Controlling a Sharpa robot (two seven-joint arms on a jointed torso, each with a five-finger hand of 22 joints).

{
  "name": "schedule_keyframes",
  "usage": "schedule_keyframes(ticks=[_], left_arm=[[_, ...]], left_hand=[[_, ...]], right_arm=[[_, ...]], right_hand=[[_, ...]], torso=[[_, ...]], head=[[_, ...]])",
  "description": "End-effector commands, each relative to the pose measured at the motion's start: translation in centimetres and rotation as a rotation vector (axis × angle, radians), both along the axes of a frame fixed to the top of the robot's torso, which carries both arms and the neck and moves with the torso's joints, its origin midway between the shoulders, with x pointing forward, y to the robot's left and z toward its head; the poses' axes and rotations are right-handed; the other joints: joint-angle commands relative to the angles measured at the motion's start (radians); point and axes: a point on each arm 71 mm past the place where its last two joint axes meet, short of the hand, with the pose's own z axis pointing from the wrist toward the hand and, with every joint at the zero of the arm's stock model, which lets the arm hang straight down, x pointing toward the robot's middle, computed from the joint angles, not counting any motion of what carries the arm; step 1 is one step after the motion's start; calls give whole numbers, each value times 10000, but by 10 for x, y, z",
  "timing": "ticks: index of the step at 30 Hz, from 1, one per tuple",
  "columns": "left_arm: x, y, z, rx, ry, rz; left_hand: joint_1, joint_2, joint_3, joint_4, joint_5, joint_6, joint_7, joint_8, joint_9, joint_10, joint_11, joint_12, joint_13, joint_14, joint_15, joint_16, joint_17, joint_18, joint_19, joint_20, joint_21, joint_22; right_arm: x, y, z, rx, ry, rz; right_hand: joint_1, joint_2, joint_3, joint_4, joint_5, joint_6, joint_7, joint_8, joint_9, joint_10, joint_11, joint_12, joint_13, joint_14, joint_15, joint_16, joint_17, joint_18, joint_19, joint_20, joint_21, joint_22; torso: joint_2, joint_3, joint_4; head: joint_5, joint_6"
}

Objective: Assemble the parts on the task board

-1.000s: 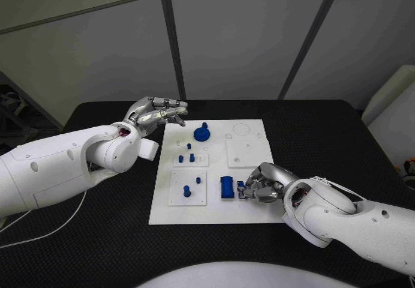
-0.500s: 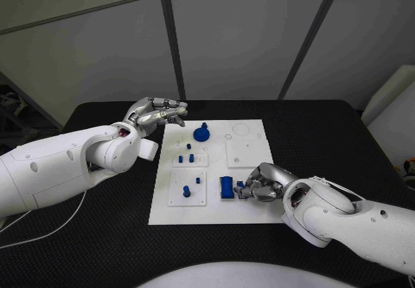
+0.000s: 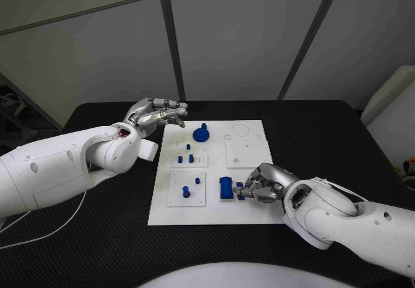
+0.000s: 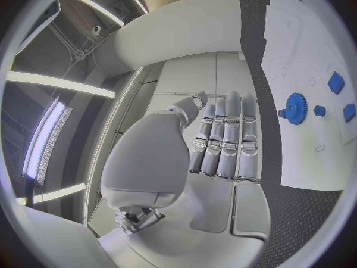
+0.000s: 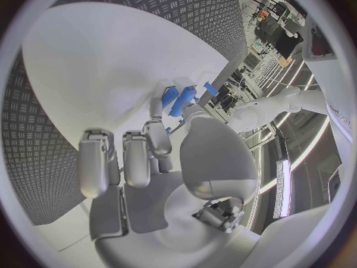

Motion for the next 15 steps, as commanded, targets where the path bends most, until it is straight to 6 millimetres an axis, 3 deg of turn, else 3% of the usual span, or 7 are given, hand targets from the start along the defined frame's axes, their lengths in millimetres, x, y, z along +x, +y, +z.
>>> schedule_keyframes(ticks=[1,11,15], left_arm=[[0,-1,1,-67,-11,-128],[0,-1,1,-61,-4,-121],[0,-1,1,-56,0,-112]], left_hand=[[-35,86,-44,-33,65,-42,33,17,-3,-58,-14,42,-13,18,42,-64,-14,-110,14,65,-44,-15],[-35,86,-44,-33,65,-42,33,17,-3,-58,-14,42,-13,18,42,-64,-14,-110,14,65,-44,-15],[-35,86,-44,-33,65,-42,33,17,-3,-58,-14,42,-13,18,42,-64,-14,-110,14,65,-44,-15]], right_arm=[[-1,2,4,93,-316,199],[-2,-4,3,-107,-248,276],[-4,-4,4,-130,-228,489]], right_hand=[[46,141,-70,-17,75,-13,-18,26,-13,64,23,12,12,712,-63,32,713,-136,359,-83,25,1943],[373,156,-178,-88,322,-25,-23,36,-27,53,16,-4,14,711,-70,28,710,-136,360,-90,24,1947],[807,116,-280,-176,-154,-26,-15,50,-37,49,15,-11,20,710,-68,27,714,-136,359,-91,20,1948]], torso=[[4,2,13],[-1,-9,6],[2,-10,4]], head=[[-1,15],[2,32],[1,37]])
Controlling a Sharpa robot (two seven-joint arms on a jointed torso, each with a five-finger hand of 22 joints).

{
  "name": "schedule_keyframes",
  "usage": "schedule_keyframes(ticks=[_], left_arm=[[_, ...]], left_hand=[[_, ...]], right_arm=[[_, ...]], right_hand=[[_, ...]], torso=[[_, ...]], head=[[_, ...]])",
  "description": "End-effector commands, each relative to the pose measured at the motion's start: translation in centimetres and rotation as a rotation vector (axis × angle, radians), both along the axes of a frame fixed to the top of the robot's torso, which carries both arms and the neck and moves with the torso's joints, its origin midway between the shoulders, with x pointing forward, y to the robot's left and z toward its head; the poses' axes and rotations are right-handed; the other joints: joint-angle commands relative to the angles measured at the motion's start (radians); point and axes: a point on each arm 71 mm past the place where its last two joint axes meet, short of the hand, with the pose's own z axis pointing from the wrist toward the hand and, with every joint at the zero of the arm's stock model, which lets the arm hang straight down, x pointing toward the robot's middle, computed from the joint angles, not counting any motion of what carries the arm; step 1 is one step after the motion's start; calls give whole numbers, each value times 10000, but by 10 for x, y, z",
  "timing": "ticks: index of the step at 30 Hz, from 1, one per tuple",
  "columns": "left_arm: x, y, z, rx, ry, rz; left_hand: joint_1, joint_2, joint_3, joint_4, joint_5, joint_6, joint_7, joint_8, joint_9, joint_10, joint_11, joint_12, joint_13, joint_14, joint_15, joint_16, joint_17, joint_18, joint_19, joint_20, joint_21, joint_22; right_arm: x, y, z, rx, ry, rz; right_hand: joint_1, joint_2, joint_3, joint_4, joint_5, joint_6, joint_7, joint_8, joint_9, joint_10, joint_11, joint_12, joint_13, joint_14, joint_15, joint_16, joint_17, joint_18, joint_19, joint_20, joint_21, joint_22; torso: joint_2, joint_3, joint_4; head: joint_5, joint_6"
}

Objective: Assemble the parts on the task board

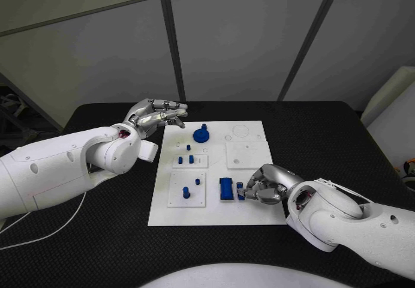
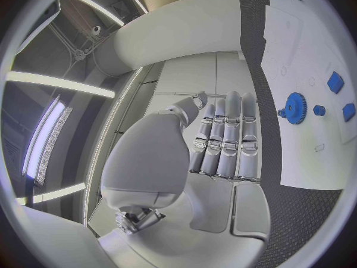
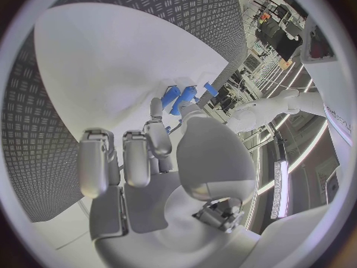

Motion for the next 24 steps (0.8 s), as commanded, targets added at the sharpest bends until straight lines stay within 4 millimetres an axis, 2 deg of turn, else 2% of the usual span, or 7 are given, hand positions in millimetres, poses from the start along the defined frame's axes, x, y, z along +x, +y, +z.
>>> schedule_keyframes(ticks=[1,4,7,19,24], left_arm=[[0,-1,1,-57,-16,-99],[0,0,1,-53,-15,-91],[0,0,1,-53,-13,-93],[0,0,1,-53,-17,-89],[0,0,1,-55,-17,-94]], left_hand=[[-34,86,-44,-33,65,-42,33,17,-3,-59,-14,42,-13,18,42,-64,-14,-109,15,65,-44,-16],[-43,102,-46,-24,66,-46,36,18,-4,-66,-10,46,-13,16,46,-66,-18,-111,14,67,-50,-21],[-43,102,-46,-24,66,-46,36,18,-4,-66,-10,46,-13,16,46,-66,-18,-111,14,67,-50,-21],[-43,102,-46,-24,66,-46,36,18,-4,-66,-10,46,-13,16,46,-66,-18,-111,14,67,-50,-21],[-43,102,-46,-24,66,-46,36,18,-4,-66,-10,46,-13,16,46,-66,-18,-111,14,67,-50,-21]], right_arm=[[-3,3,2,-9,-74,493],[-4,3,3,7,-79,613],[-4,2,3,-6,-77,663],[-4,-2,2,-114,-20,779],[-2,-2,0,-171,11,767]], right_hand=[[398,-26,-139,-69,-635,-24,-18,59,-20,50,28,-13,16,711,-69,30,722,-136,360,-91,19,1950],[617,-25,-254,-100,-1080,-17,-9,72,-27,55,26,-12,22,713,-64,36,733,-137,363,-87,20,1954],[715,-7,-346,-94,-1320,-18,-4,77,-34,57,31,-12,26,714,-61,38,739,-139,369,-84,26,1961],[781,12,-398,-95,-1428,-15,-4,82,-38,60,32,-8,32,715,-59,41,746,-138,367,-81,23,1960],[904,93,-404,-113,-1441,-6,-16,91,-40,71,23,9,46,715,-64,40,744,-138,369,-82,23,1963]], torso=[[5,-4,-7],[5,-3,-4],[10,-2,0],[10,0,-1],[18,5,5]], head=[[7,0],[8,-3],[15,-7],[10,-35],[2,-38]])
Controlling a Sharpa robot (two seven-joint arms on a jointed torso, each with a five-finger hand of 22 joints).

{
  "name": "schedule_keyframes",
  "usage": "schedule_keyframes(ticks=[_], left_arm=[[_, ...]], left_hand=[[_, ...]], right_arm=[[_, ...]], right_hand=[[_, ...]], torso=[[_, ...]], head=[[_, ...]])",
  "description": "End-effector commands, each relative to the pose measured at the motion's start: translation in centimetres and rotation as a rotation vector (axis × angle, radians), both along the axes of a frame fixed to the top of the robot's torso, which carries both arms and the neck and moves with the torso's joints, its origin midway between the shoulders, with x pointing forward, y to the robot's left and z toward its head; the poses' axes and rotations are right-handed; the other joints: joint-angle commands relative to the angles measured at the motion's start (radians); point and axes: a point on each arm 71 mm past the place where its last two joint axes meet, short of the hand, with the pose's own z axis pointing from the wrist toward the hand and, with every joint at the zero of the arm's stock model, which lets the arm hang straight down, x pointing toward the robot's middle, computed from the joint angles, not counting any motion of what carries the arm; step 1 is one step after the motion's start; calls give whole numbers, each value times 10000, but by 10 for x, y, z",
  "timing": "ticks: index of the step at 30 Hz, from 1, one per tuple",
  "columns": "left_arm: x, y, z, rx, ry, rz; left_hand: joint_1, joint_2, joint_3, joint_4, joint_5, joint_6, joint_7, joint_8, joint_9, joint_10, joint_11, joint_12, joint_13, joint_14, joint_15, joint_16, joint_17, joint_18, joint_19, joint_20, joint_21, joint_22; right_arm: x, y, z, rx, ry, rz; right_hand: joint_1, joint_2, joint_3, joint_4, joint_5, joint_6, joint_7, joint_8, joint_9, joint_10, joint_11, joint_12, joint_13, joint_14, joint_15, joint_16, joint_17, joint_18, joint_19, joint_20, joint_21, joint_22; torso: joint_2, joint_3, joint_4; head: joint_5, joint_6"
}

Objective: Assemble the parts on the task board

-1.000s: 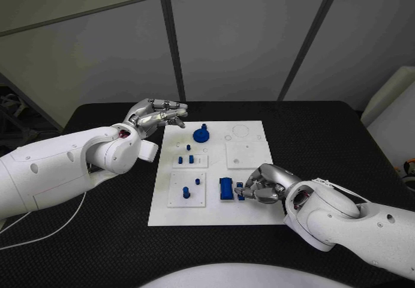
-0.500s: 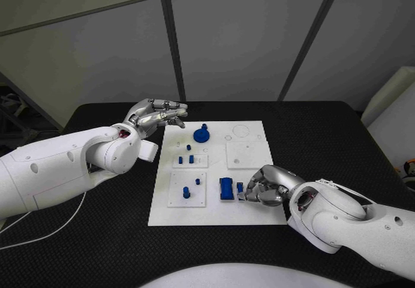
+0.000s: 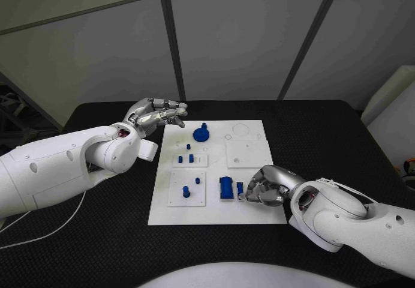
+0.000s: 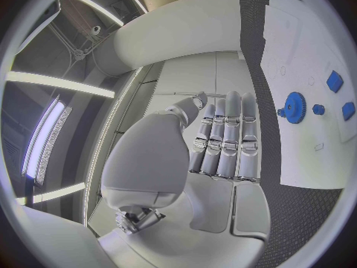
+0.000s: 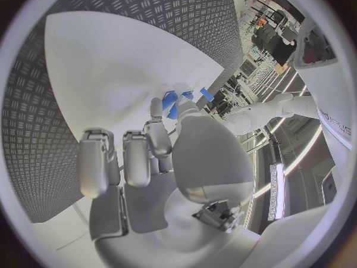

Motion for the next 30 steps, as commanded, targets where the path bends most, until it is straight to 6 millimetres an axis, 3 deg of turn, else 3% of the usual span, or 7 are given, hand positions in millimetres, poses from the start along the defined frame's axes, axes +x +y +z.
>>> schedule_keyframes(ticks=[1,25,30], left_arm=[[0,-1,1,-66,-29,-109],[0,-1,1,-73,-30,-120],[0,-1,1,-83,-55,-115]], left_hand=[[-2,60,-46,-24,66,-46,36,18,-3,-67,-10,46,-14,16,46,-66,-10,-112,14,67,-50,-10],[-15,109,-42,-2,68,-47,41,25,-2,-77,-6,59,-14,16,51,-67,-16,-113,17,70,-62,-19],[-40,100,-61,10,63,-54,43,25,-3,-88,-2,64,-15,14,56,-68,-20,-115,15,74,-72,-26]], right_arm=[[1,2,-1,-63,-5,223],[7,6,-1,303,-424,138],[6,-1,5,1197,-587,36]], right_hand=[[135,25,-74,-6,-57,-6,-18,54,-17,72,21,11,10,714,-65,38,743,-139,369,-83,24,1963],[302,129,-94,-29,-89,-1,-24,63,-23,71,13,3,9,711,-72,27,728,-136,362,-88,15,1957],[221,89,-280,96,-40,-195,64,-44,-78,-95,79,-293,-179,647,-30,-156,465,-54,122,-69,-263,1727]], torso=[[3,7,10],[-22,7,-4],[-66,-20,5]], head=[[2,-22],[7,-16],[-32,31]])
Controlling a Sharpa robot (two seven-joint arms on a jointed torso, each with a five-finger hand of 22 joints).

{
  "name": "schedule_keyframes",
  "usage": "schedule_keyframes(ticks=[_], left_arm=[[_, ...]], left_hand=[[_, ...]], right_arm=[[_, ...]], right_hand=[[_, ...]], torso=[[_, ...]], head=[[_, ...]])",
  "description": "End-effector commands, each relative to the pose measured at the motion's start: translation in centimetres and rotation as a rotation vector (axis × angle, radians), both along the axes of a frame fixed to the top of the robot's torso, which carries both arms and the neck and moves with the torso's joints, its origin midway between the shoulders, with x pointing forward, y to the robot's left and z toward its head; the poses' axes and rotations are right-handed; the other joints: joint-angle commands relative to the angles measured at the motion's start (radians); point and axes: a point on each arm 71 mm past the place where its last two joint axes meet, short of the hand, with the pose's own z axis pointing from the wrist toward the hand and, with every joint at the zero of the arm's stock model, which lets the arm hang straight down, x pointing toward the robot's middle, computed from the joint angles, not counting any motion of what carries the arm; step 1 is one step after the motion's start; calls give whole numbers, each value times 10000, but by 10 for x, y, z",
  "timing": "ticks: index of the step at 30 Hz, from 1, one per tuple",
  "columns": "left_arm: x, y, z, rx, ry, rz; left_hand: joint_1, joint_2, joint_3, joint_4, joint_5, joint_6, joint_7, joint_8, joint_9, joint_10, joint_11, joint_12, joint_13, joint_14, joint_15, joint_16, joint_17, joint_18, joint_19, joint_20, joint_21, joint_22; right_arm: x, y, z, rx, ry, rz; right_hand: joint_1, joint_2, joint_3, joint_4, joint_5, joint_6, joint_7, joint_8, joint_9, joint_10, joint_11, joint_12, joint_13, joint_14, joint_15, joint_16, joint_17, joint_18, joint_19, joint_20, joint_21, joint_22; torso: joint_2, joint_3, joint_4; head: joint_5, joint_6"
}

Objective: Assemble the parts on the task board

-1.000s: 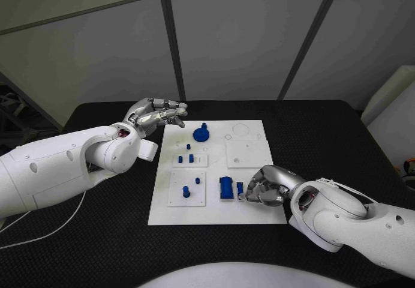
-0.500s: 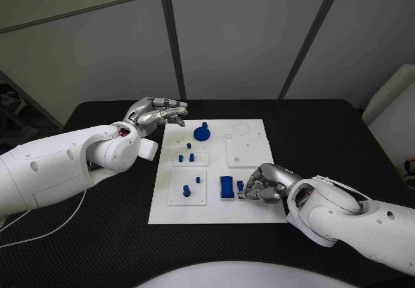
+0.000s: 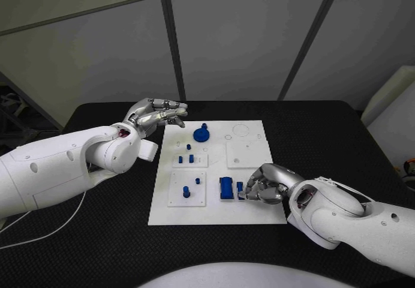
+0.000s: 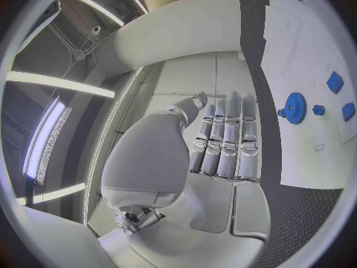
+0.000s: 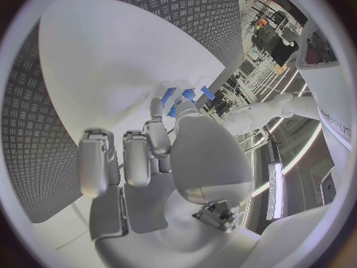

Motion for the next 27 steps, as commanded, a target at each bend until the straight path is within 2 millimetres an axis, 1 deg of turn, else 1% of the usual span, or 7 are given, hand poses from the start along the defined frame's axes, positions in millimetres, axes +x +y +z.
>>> schedule_keyframes(ticks=[1,6,10,14,19,22,27], left_arm=[[0,-1,1,-83,-76,-101],[0,-1,1,-192,-113,-59],[2,1,1,-407,-52,156],[8,3,-1,-616,-64,488],[22,7,-7,-1005,-113,1347],[30,8,-10,-1155,-184,1889],[40,6,-16,-1196,-297,2591]], left_hand=[[-66,85,-82,24,59,-60,43,26,-4,-95,1,68,-15,13,62,-67,-15,-117,14,78,-81,-24],[-425,-59,-415,239,38,-102,25,42,-1,-141,-2,137,-3,7,103,-50,-28,-118,6,143,-263,-185],[-594,-141,-889,421,-57,-117,-29,94,7,-208,-22,243,25,-221,149,-299,-159,-105,-78,226,-669,-540],[-529,-35,-1384,587,-134,-186,-117,104,-5,-297,-10,164,-31,-561,264,-1283,-604,-102,-514,385,-1499,-1222],[-208,180,-1906,795,-151,-242,-324,-158,-9,-38,103,-685,-127,-587,593,-3957,-1507,-16,-1410,888,-3156,-2770],[-138,297,-2205,911,-150,-306,-565,-412,-23,-64,342,-1250,-137,-862,855,-5159,-1849,-81,-1755,1072,-3760,-3432],[-61,445,-2668,964,-141,-399,-780,-743,-26,-506,444,-1968,-141,-1366,1028,-6318,-2313,-171,-2835,1286,-3990,-4328]], right_arm=[[3,-2,8,1379,-350,-39],[22,-14,15,3364,-71,-375],[47,-24,18,5105,303,-761],[74,-33,19,6682,513,-1263],[114,-42,19,8300,190,-2031],[132,-46,17,8758,-91,-2395],[149,-50,12,9171,-306,-2875]], right_hand=[[25,-38,-149,79,85,-314,103,-138,-80,-224,126,-353,-232,568,10,-361,168,39,-152,-45,-500,1464],[423,69,-334,62,263,-881,418,-579,-323,-1784,413,-2968,-2011,-117,260,-2285,-2125,652,-2066,190,-2907,-454],[1101,318,-337,-54,60,-1176,670,-868,-569,-3463,672,-5714,-4141,-1807,569,-6571,-6348,1433,-4890,427,-7088,-3644],[1979,586,-43,-162,-366,-1316,818,-1166,-966,-3948,914,-7232,-5736,-2665,808,-8272,-7093,1399,-5402,721,-8449,-4580],[2997,550,597,-128,-736,-1189,1066,-1911,-1907,-3540,1330,-9417,-8911,-3936,1514,-11255,-8790,1384,-6260,1386,-10893,-6370],[2975,479,773,-53,-759,-1141,1114,-2270,-2455,-3388,1521,-10112,-10259,-4045,1666,-12421,-9636,1407,-6155,1693,-11805,-7180],[2754,471,840,-241,-796,-1307,1117,-2275,-3174,-3403,1707,-10705,-11464,-4118,1899,-13456,-10576,1406,-5991,1923,-12799,-8125]], torso=[[-41,-30,9],[-142,-89,27],[-268,-168,29],[-435,-234,7],[-583,-253,-29],[-662,-257,-19],[-717,-250,-16]], head=[[-41,58],[-99,142],[-209,306],[-232,414],[-248,684],[-282,826],[-288,1054]])
